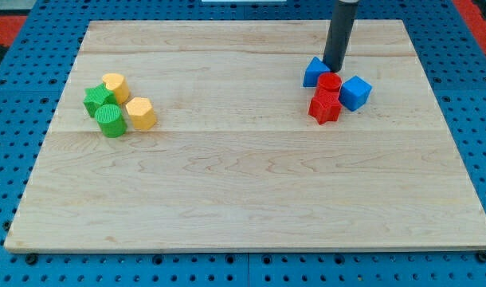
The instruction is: Move the blue cube into the red star
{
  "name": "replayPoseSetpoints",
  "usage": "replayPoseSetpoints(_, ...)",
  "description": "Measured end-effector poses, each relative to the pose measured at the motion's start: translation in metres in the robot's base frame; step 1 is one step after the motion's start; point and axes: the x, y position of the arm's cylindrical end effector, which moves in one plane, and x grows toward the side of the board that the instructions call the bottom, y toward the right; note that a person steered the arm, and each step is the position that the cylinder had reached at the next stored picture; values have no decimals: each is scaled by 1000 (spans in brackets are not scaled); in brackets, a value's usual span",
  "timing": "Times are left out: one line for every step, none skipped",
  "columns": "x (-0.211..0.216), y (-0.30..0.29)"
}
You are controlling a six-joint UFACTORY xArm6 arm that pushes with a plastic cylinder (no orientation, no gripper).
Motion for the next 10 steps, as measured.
replayPoseSetpoints(15, 45)
replayPoseSetpoints(63, 9)
replayPoseSetpoints(109, -27)
replayPoseSetpoints(117, -28)
replayPoseSetpoints(159, 21)
replayPoseSetpoints(199, 7)
replayPoseSetpoints(201, -9)
replayPoseSetpoints(198, -47)
replayPoseSetpoints(183, -88)
replayPoseSetpoints(181, -98)
